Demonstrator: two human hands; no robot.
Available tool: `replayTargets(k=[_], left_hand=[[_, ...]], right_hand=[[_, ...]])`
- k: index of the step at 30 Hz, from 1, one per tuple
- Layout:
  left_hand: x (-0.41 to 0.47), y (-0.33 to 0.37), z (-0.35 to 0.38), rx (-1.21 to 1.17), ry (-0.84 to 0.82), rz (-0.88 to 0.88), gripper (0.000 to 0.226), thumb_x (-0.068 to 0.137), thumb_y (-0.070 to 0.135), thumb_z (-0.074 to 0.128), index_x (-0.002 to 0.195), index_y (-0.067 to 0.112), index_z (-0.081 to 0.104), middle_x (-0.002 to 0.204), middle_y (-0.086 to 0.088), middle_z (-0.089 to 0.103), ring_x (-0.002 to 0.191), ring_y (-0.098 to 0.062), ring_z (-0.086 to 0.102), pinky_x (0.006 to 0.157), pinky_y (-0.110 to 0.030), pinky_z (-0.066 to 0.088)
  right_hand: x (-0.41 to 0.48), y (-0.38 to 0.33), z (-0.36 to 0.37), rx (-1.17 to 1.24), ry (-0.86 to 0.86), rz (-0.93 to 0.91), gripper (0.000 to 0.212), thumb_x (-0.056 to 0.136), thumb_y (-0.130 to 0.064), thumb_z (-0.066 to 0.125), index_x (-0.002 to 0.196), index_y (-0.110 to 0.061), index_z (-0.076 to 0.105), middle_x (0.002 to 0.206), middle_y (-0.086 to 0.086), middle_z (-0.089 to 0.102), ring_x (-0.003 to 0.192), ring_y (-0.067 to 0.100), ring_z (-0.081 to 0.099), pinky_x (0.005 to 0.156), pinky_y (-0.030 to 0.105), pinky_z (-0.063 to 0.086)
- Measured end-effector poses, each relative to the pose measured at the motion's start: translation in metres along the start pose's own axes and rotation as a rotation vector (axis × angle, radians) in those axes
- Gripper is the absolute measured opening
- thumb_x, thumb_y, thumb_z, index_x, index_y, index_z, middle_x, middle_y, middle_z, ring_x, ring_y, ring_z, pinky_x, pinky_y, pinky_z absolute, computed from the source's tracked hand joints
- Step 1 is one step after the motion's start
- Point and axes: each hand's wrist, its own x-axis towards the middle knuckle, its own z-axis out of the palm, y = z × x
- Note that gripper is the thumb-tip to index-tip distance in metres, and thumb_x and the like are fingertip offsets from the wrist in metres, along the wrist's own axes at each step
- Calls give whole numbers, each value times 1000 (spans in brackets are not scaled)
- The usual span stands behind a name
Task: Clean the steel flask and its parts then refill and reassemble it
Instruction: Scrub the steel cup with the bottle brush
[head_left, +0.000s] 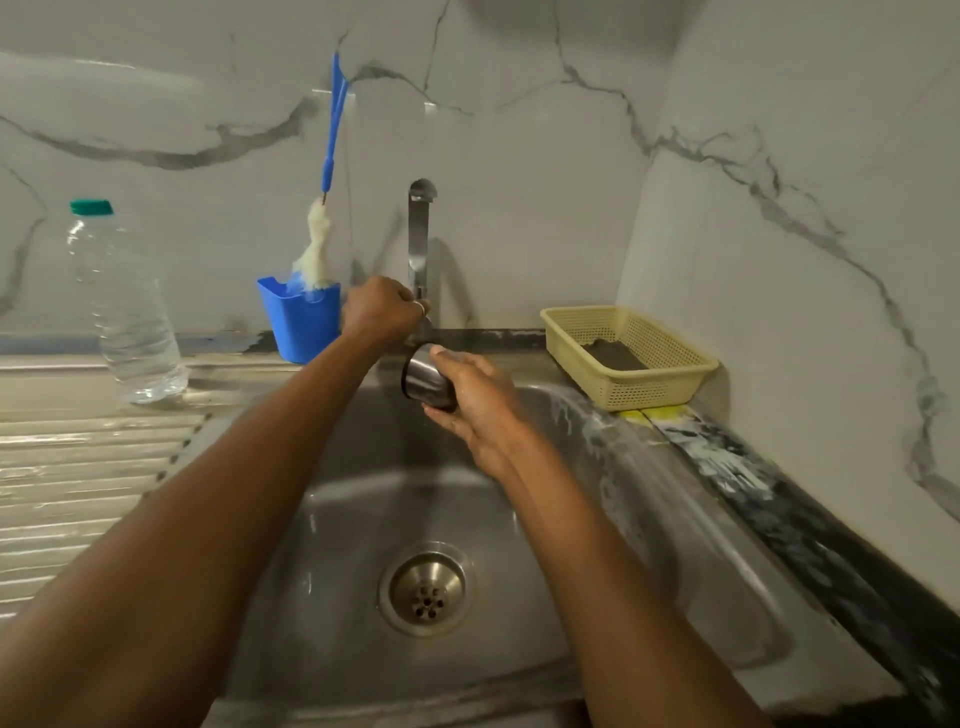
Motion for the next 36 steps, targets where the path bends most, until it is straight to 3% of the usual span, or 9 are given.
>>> replayTargets(k=[3,7,12,15,22,24,30,33,36], left_hand=[[5,-4,6,-35,11,-29,23,95,31,67,105,12,77,96,-2,69,92,-19,60,76,-31,43],[-4,-10,12,-117,4,-62,16,94,22,65,100,14,77,97,-3,70,92,-20,61,80,-33,50],[-23,-12,15,-63,-56,-106,20,97,31,63,89,14,71,81,-3,64,67,-15,53,73,-34,45],[-31,-14,17,-136,-136,-109,23,95,33,67,94,11,76,82,-4,70,80,-22,68,82,-39,59],[-82,-23,-10,-487,-303,-204,45,107,43,44,93,9,70,91,-11,72,87,-26,71,79,-40,60],[-96,-26,-23,-587,-333,-271,50,107,51,38,99,15,70,98,-10,74,92,-25,72,82,-42,61],[-125,-31,-54,-937,-416,-442,40,103,49,51,104,16,74,108,-14,74,105,-30,71,91,-46,59],[-129,-39,-63,-1094,-338,-501,23,100,34,59,107,14,69,106,-13,71,100,-25,70,87,-40,60],[-127,-44,-72,-1249,-219,-569,19,98,33,58,107,16,65,92,-9,69,85,-18,66,72,-31,52]], right_hand=[[2,7,-6,-101,55,4,33,93,-43,70,117,-23,63,117,5,71,106,23,70,72,29,57],[1,6,-8,-127,94,4,29,91,-41,71,110,-20,64,114,5,70,104,21,68,75,30,57],[-6,-1,-13,-71,130,6,19,87,-28,68,101,-15,70,101,10,74,85,18,68,75,33,56],[-9,-3,-15,-59,128,5,11,87,-24,63,94,-16,67,87,6,69,77,18,64,74,35,58],[-27,-9,2,-49,19,-10,8,86,-16,64,79,-17,66,74,3,64,73,18,62,80,41,58],[-32,-12,8,-78,-13,-34,3,86,-19,69,85,-16,69,77,2,68,77,18,64,81,42,57],[-47,-11,28,-298,23,-140,42,81,-35,83,114,-15,66,108,4,74,100,18,69,88,36,55],[-50,-13,43,-394,-1,-181,50,82,-37,83,121,-15,61,110,0,70,97,13,66,77,24,51],[-48,-27,59,-523,-123,-188,53,82,-32,82,126,-16,59,114,0,66,93,8,61,74,24,47]])
